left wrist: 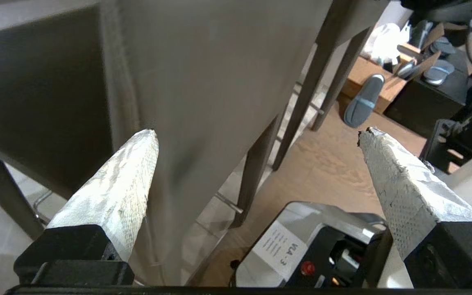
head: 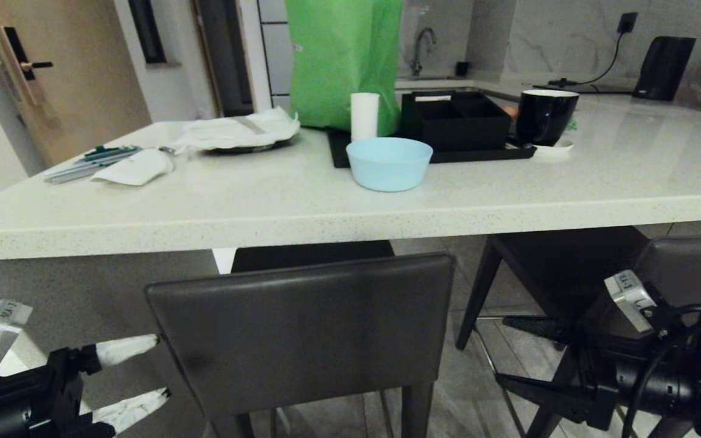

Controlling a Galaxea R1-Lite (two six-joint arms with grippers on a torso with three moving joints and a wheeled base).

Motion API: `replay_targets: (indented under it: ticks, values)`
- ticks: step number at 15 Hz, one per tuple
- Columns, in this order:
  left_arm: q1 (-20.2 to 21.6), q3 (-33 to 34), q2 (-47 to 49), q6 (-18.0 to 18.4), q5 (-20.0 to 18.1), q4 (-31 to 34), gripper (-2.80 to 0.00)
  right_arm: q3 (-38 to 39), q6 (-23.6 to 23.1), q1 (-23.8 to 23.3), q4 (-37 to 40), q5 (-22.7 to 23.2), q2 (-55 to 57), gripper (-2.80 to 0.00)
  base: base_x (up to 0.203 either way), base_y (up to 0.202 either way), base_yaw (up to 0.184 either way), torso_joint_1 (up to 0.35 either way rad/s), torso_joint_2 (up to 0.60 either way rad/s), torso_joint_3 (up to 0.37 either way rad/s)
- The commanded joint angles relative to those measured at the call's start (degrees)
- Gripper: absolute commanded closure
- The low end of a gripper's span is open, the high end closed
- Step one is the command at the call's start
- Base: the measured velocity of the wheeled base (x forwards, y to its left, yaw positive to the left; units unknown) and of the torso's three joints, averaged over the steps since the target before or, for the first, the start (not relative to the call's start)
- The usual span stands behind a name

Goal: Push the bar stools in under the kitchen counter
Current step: Pull the gray chair out from under the dining table

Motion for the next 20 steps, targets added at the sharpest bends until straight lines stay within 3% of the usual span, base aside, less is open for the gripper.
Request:
replay_targets:
  ticks: [1,5,6,10,16,20]
  values:
    - [0.28,0.41,6.9,0.11,-0.34,-4.8,-2.8,-0.67,0.32,0.17,-7.34,-0.2,8.74,-2.8,0.0,0.0,0.0,0.0,0.0,0.0]
    - [1.08,0.8,16.48,-1.37,-0.32,-19.72,-2.8,-5.61,0.8,1.18,-8.93,-1.6,13.03,-2.8,0.0,0.0,0.0,0.0,0.0,0.0]
    - [1.1,0.84,18.87,-1.58,-0.35,-20.96,-2.8,-6.75,0.8,1.2,-8.91,-1.59,13.74,-2.8,0.0,0.0,0.0,0.0,0.0,0.0]
    - [1.33,0.31,21.16,-1.13,-0.5,-21.95,-2.8,-11.63,0.8,2.39,-8.95,-1.26,17.22,-2.8,0.0,0.0,0.0,0.0,0.0,0.0]
    - [1.12,0.03,20.93,0.98,-0.5,-21.95,-2.8,-19.55,2.51,10.05,-8.77,-1.47,22.37,-2.8,0.0,0.0,0.0,0.0,0.0,0.0]
    - [1.08,0.33,21.37,1.06,-0.54,-21.95,-2.8,-20.9,2.83,10.43,-8.92,-1.59,24.92,-2.8,0.0,0.0,0.0,0.0,0.0,0.0]
